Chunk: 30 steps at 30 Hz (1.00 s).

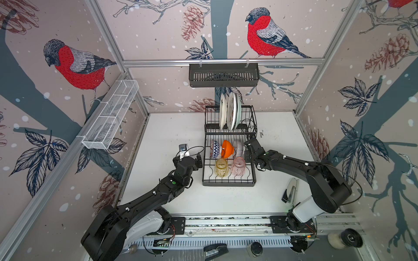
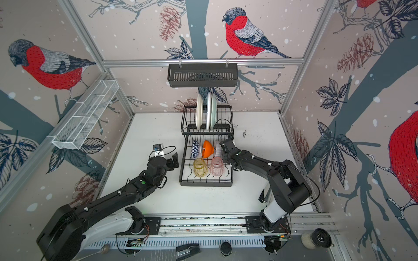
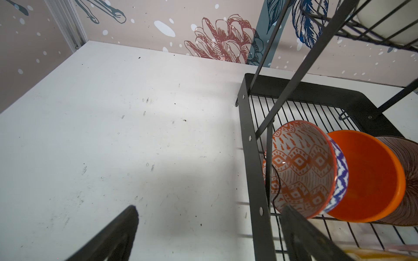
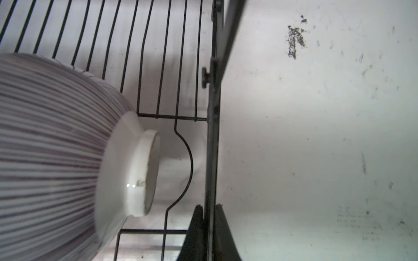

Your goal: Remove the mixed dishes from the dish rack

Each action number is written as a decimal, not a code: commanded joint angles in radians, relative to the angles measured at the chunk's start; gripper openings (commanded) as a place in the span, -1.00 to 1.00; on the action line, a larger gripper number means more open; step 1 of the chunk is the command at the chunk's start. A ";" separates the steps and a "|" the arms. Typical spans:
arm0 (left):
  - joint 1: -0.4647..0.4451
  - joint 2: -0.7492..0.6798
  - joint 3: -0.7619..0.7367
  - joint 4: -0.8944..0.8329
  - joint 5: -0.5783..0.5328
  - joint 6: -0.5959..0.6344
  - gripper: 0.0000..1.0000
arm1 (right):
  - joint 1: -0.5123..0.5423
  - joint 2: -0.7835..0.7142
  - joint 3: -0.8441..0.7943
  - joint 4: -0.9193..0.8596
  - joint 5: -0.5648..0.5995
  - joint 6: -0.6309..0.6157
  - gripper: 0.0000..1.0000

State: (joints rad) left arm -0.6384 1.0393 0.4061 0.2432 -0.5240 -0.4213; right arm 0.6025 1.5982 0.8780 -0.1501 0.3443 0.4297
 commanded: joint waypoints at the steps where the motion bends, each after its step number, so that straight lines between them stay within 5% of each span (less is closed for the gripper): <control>1: -0.001 0.004 0.002 0.036 -0.005 0.000 0.95 | -0.013 0.031 0.027 0.015 0.015 -0.100 -0.88; 21: -0.001 0.019 0.006 0.033 -0.002 0.004 0.95 | -0.122 0.125 0.214 0.010 0.016 -0.154 -0.84; 27: -0.001 0.016 0.005 0.037 0.022 0.001 0.95 | -0.128 0.075 0.223 -0.052 -0.021 -0.085 -0.30; 30: -0.001 0.025 0.006 0.040 0.018 0.002 0.95 | -0.144 0.049 0.211 -0.079 -0.087 -0.048 -0.23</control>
State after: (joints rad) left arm -0.6384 1.0592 0.4065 0.2501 -0.5156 -0.4213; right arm 0.4744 1.6798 1.0893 -0.2554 0.2680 0.2970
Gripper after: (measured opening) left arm 0.976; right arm 0.385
